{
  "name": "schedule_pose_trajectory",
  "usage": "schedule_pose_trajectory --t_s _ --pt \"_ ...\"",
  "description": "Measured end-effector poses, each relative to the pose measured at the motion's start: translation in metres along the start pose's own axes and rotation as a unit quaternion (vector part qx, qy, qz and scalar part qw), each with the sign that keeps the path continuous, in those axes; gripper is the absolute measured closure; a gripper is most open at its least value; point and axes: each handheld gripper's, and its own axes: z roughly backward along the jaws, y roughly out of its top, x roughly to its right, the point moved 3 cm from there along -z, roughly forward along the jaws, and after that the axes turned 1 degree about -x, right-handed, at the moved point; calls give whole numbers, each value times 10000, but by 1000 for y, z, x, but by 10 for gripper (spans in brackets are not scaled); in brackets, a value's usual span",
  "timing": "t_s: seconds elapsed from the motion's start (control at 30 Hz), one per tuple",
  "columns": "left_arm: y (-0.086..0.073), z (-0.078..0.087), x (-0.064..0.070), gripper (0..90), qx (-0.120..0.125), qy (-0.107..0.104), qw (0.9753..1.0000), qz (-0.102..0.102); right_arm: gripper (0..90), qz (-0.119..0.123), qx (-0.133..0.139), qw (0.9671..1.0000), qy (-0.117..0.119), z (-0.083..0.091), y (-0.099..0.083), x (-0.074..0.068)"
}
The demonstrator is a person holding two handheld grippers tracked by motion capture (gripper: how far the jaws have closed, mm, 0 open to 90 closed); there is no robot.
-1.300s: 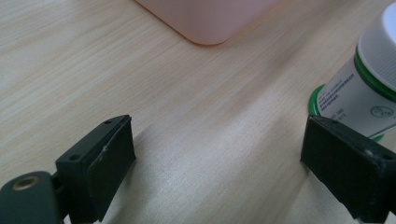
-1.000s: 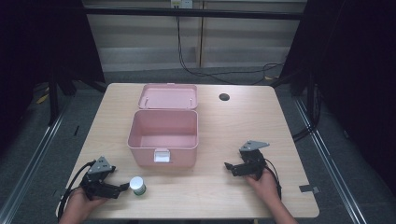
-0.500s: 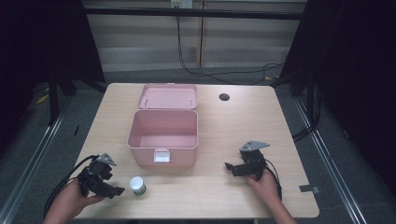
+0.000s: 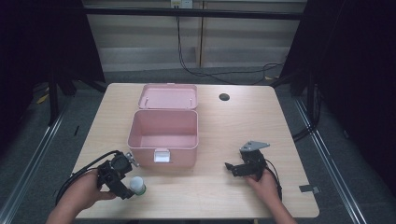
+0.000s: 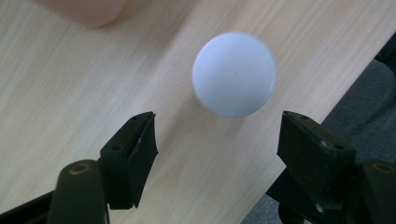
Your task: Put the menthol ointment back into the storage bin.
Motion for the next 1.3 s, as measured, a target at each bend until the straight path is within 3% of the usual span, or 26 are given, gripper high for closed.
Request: schedule_pose_trajectory --t_s 0.3,0.63,0.97,1.13,1.2,1.3 --pt "16 -6 5 333 -189 85 9997 -138 144 -2 2 10000 -2 0 0 0" --pt "22 -13 8 394 -303 75 9992 -243 144 0 -8 10000 -15 0 0 0" --pt "28 -13 8 475 -407 101 9988 -250 144 2 -8 10000 -16 1 0 0" --pt "30 -13 9 494 -433 112 9986 -285 144 1 -4 10000 -18 1 0 0" --pt "31 -13 10 495 -416 95 9989 -205 144 0 -2 10000 -20 1 0 0" --pt "32 -14 9 494 -438 111 9986 -279 144 0 -3 10000 -19 1 0 0"
